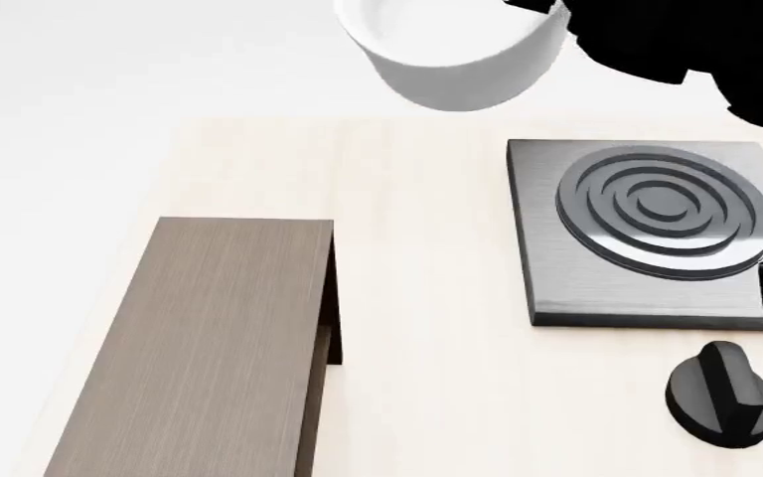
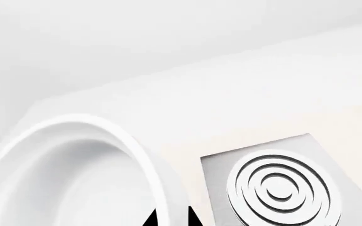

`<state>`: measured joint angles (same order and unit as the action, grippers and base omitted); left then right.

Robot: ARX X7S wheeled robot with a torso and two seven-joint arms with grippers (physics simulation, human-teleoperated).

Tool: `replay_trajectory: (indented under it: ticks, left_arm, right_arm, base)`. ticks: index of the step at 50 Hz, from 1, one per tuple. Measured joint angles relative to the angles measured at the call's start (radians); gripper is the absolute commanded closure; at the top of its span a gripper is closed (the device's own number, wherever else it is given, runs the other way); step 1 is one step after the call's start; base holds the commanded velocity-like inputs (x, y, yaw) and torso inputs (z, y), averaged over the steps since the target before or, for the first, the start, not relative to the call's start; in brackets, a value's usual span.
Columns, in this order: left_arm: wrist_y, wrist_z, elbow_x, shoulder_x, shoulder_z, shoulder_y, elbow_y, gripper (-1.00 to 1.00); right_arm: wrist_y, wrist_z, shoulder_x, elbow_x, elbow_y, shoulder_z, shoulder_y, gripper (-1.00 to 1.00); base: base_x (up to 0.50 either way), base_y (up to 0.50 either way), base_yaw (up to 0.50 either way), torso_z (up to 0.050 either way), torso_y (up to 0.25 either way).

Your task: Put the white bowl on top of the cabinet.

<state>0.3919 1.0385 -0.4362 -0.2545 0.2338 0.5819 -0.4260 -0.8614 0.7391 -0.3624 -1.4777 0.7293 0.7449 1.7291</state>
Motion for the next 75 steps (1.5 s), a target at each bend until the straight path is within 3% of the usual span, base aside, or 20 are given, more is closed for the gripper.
replay_trajectory:
  ticks: [49,75]
  left_arm:
    - [0.011,0.003,-0.002,0.000,-0.001,0.005,0.005,-1.00]
    - [0.015,0.002,-0.007,-0.001,-0.003,0.004,0.011,-1.00]
  right_arm:
    - [-0.030,-0.107,0.175,-0.170,-0.138,-0.029,-0.203,1.00]
    - [-0.064,-0.012,0.133,-0.273,-0.309,-0.065,-0.310,1.00]
  base:
    - [0.00,0.00,0.00,0.001,0.001]
    - [0.00,0.00,0.00,0.000,0.001]
